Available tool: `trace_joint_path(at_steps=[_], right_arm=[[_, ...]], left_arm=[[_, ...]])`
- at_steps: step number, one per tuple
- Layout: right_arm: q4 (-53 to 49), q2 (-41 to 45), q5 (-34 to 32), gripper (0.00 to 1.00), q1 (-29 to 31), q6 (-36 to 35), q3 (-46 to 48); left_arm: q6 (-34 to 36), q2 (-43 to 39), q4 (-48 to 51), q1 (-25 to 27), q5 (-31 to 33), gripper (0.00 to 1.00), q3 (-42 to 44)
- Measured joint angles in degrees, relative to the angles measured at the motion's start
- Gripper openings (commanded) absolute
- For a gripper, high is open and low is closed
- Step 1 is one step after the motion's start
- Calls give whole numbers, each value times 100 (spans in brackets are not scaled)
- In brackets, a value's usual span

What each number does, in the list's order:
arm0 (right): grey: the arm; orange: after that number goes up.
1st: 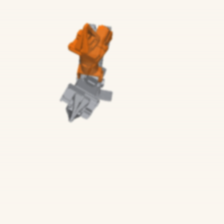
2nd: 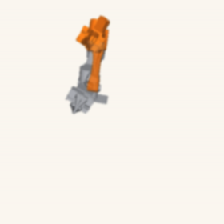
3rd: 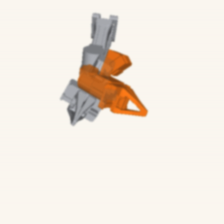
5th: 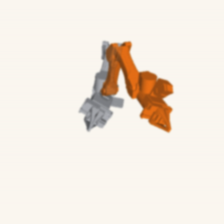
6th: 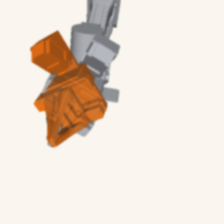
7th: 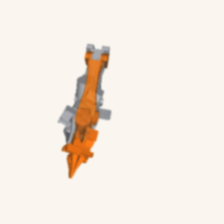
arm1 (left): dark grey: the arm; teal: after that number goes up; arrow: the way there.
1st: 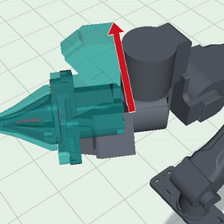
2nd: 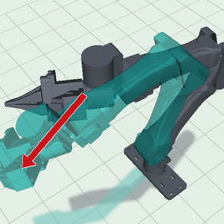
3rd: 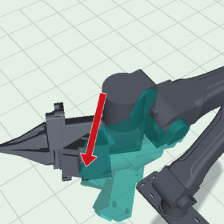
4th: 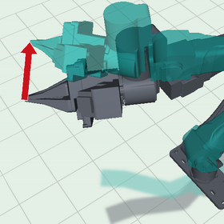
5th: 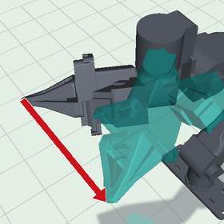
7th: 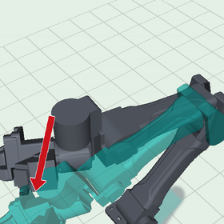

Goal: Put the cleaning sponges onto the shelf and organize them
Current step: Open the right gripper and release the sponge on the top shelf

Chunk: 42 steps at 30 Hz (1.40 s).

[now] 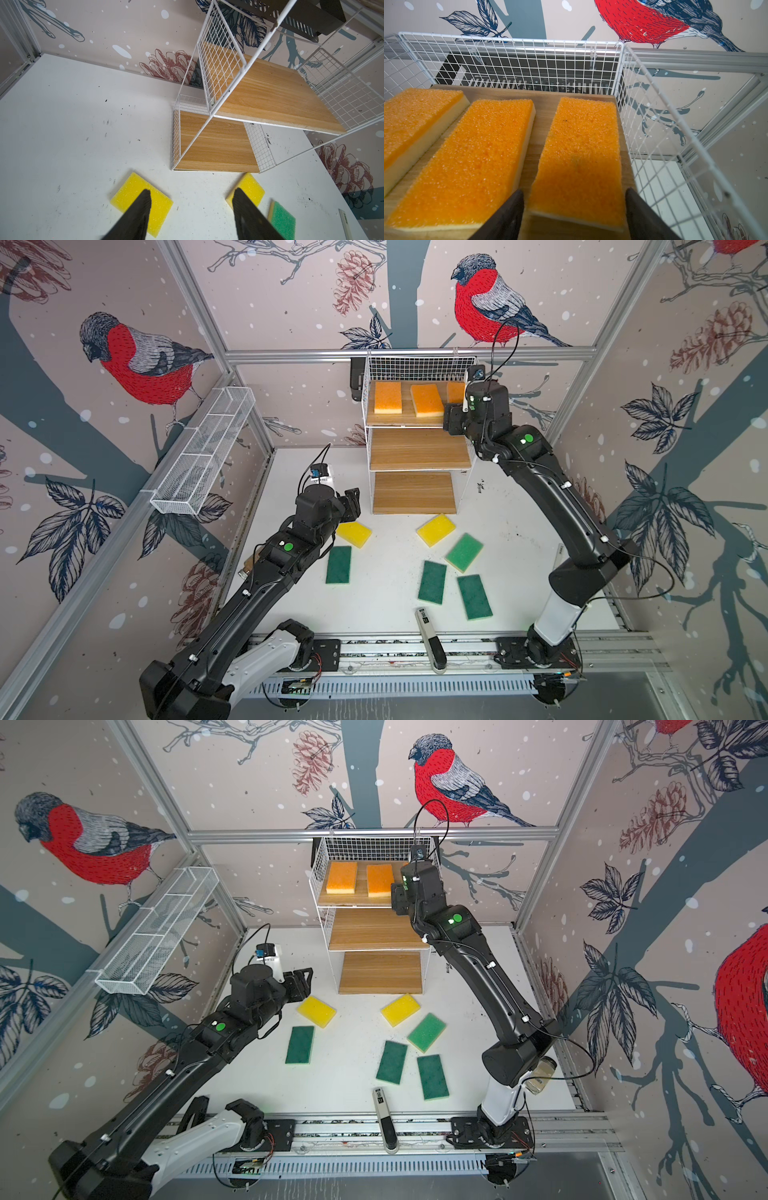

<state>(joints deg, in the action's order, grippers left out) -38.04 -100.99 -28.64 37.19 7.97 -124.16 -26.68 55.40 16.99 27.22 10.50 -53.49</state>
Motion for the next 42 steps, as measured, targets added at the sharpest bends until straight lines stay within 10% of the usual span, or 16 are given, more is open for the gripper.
trace_joint_path(at_steps=[42], right_arm=[[-101, -181, -750, 74, 267, -4, -264]], left_arm=[[-44, -164, 2, -92, -37, 64, 118]])
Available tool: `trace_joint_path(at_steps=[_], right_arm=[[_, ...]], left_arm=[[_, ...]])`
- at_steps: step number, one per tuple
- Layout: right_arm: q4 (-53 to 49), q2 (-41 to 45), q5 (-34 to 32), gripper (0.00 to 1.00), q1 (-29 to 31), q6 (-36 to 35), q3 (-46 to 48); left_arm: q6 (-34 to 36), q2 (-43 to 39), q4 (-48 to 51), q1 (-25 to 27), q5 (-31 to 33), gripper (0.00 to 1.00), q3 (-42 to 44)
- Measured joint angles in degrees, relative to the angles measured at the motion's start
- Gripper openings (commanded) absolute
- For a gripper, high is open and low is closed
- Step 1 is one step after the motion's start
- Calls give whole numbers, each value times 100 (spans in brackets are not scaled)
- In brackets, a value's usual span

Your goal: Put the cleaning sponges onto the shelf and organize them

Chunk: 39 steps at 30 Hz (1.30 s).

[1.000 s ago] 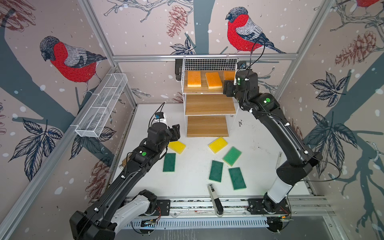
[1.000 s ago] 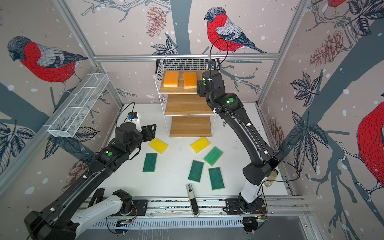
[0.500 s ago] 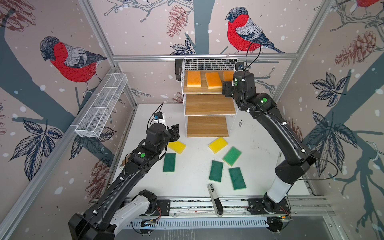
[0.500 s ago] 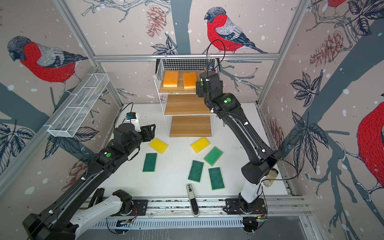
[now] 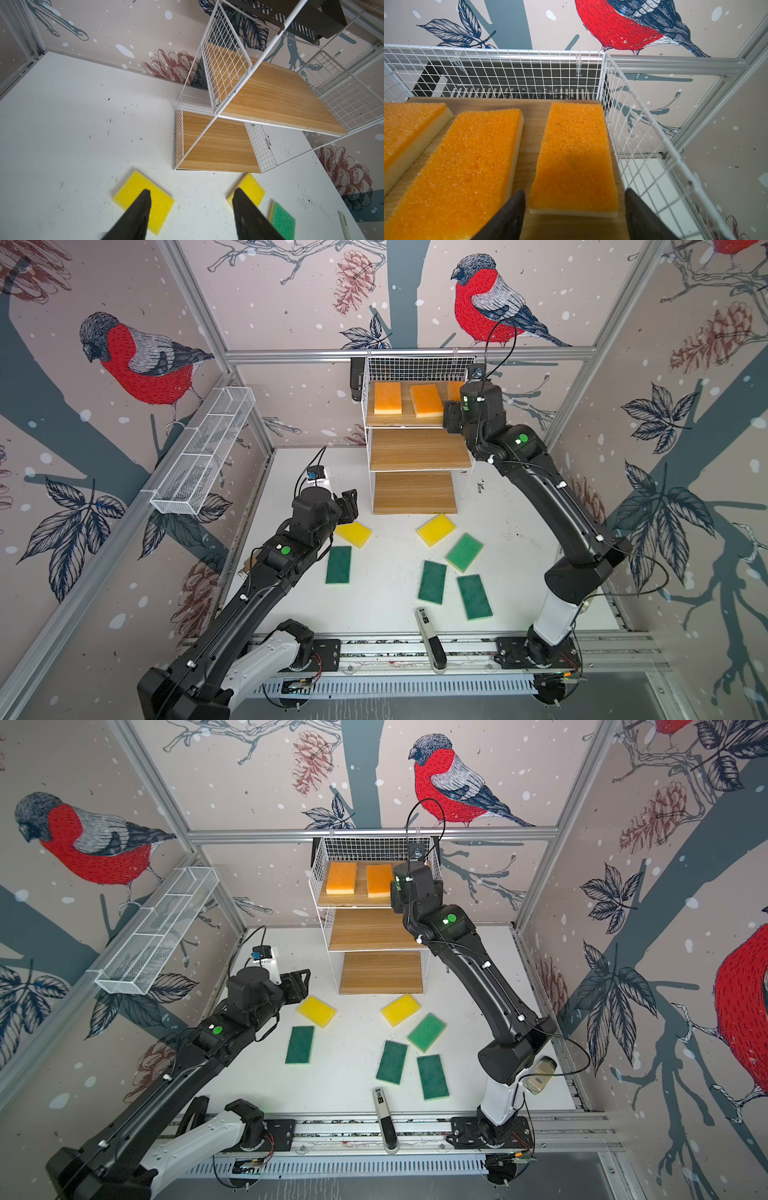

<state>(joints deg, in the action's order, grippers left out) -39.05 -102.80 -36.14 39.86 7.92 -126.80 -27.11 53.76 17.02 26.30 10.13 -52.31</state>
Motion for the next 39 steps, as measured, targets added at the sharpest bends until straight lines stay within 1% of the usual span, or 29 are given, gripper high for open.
trace_joint_path(at_steps=[12, 23, 27, 30, 33, 35, 39], right_arm=[[-52, 118, -70, 76, 109, -50, -4], [-50, 577, -367, 78, 557, -188, -15], [-42, 835, -382, 73, 651, -199, 168], [-11, 1056, -352, 64, 651, -199, 446], [4, 1182, -184, 58, 619, -212, 713], [0, 1178, 68, 54, 553, -216, 793], [-4, 1051, 313, 51, 369, -214, 785]], left_arm=[[-9, -74, 2, -24, -85, 64, 7], [-9, -125, 46, -24, -90, 64, -103], [-4, -129, 186, -24, -92, 64, -273], [7, -151, 330, -24, -92, 63, -385], [7, -186, 514, -24, -94, 63, -483], [9, -234, 560, -24, -92, 63, -562], [7, -282, 610, -24, -92, 62, -584]])
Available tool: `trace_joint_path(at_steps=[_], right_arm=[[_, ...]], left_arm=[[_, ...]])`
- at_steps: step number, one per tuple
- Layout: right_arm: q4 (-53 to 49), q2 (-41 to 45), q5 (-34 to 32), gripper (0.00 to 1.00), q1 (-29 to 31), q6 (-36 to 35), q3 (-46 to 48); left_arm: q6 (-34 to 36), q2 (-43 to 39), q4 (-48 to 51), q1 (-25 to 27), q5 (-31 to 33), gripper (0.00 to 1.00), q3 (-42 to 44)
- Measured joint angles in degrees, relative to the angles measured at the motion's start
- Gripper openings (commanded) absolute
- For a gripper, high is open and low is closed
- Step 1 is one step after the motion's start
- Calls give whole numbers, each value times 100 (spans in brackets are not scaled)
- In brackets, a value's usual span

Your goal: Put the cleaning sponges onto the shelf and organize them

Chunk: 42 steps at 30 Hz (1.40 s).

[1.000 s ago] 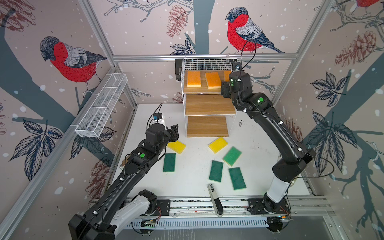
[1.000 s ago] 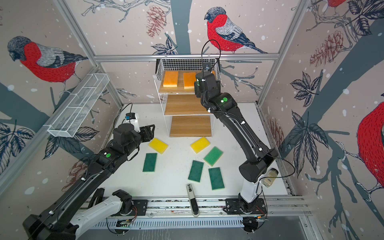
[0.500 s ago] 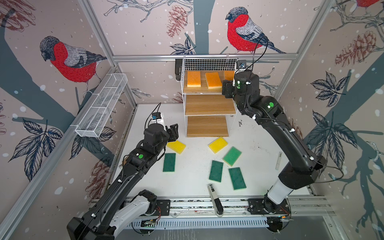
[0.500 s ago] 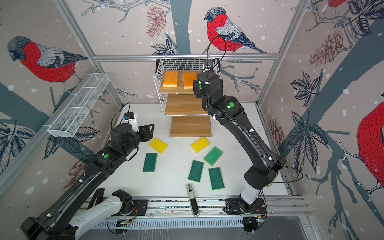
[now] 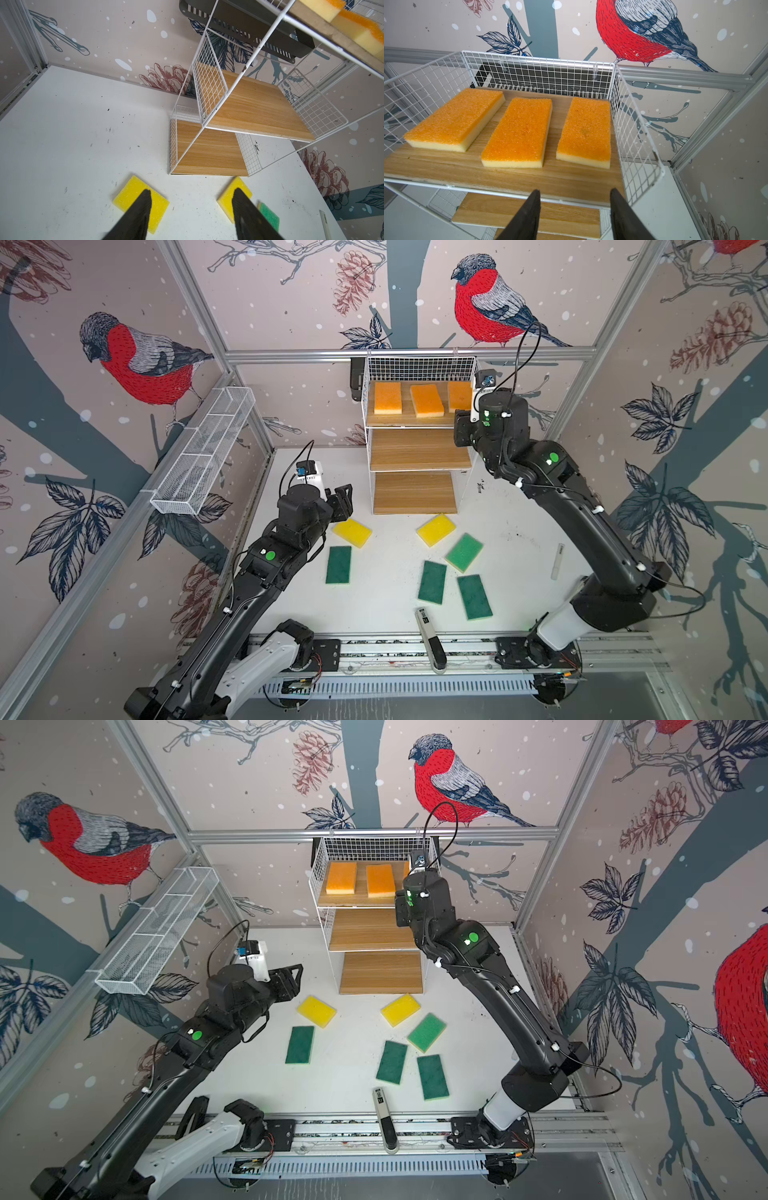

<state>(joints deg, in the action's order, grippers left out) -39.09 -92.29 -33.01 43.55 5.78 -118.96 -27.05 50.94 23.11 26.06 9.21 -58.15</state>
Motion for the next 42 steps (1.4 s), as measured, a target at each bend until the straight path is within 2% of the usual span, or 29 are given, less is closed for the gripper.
trace_joint_path(at_steps=[5, 20, 42], right_arm=[[-4, -264, 354, 43, -170, 20, -203], [-87, -800, 772, 35, -306, 208, -667], [-299, -1139, 767, 35, -170, 348, -970]], left_arm=[[0, -7, 17, 0, 2, 62, 7], [46, -151, -142, 0, 144, 62, 219], [149, -280, -356, -17, 280, 61, 363]])
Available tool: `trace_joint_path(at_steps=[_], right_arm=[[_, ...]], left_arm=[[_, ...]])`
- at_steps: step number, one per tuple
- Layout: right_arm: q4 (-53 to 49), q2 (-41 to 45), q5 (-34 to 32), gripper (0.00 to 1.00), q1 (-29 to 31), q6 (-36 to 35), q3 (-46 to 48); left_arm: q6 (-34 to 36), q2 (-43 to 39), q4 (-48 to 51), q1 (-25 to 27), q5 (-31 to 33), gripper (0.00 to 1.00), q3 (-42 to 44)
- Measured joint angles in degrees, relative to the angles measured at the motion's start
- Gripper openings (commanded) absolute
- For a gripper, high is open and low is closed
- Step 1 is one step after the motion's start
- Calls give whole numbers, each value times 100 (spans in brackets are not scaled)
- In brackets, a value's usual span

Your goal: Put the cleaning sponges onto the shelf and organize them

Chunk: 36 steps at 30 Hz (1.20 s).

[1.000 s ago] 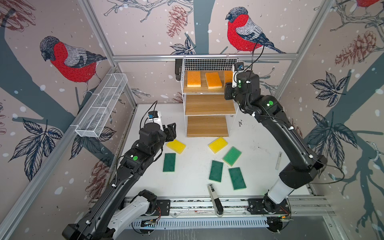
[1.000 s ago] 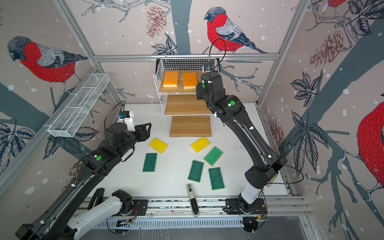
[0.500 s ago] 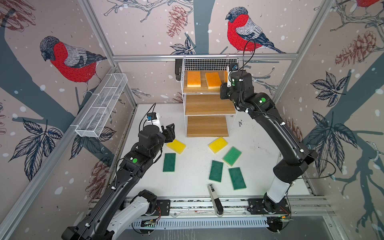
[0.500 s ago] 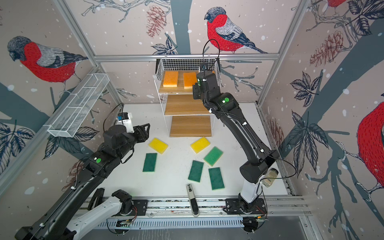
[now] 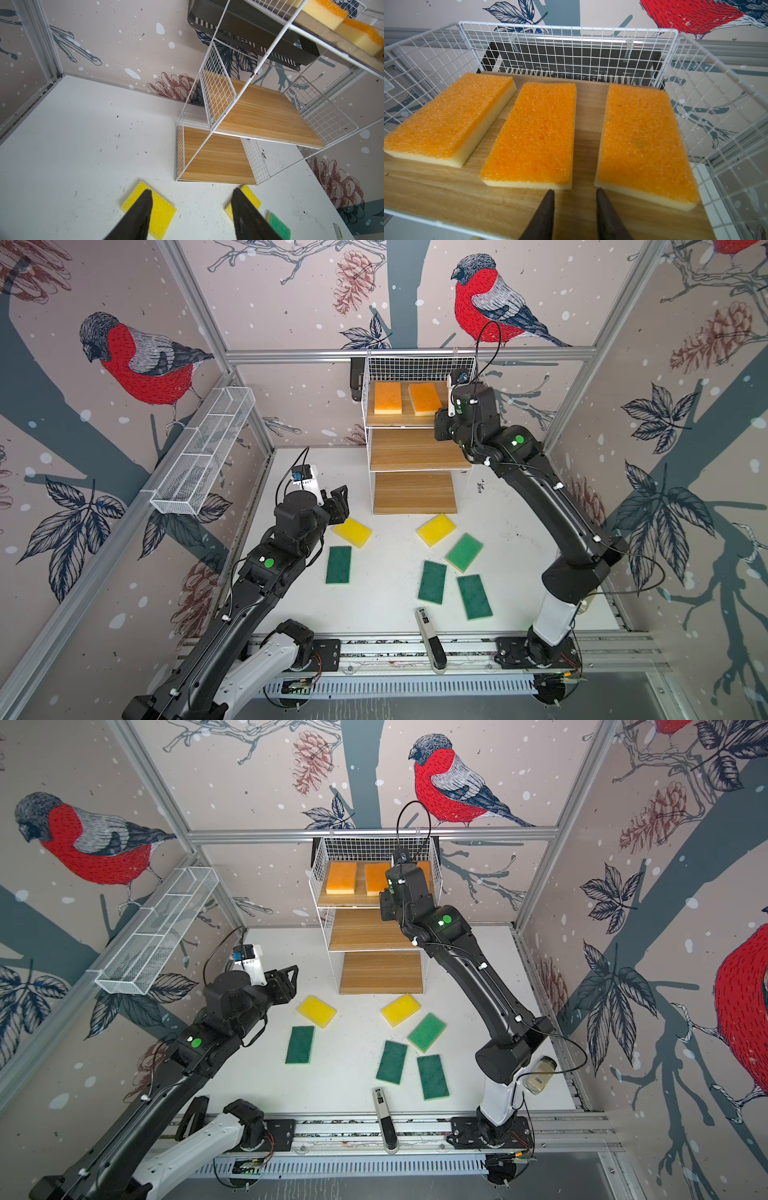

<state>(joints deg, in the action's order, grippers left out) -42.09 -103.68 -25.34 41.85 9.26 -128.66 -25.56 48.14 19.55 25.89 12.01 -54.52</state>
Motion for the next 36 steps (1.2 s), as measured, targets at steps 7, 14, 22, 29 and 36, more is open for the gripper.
trace_joint_path(at_steps=[7, 14, 22, 29, 36], right_arm=[[-7, -28, -7, 35, 48, -17, -4], [-9, 42, -24, 34, 160, -50, -4], [0, 264, 15, 22, 310, -201, 109], [-15, 199, 570, 10, 396, -350, 201], [68, 256, 986, 5, 496, -481, 442]], left_arm=[[0, 4, -2, -11, -2, 62, 39], [-11, 37, -4, -11, -42, 60, 46], [-15, 52, -4, -11, -140, 59, -28], [-79, -35, -4, -11, -146, 58, -13], [-103, -96, -15, -11, -140, 58, 83]])
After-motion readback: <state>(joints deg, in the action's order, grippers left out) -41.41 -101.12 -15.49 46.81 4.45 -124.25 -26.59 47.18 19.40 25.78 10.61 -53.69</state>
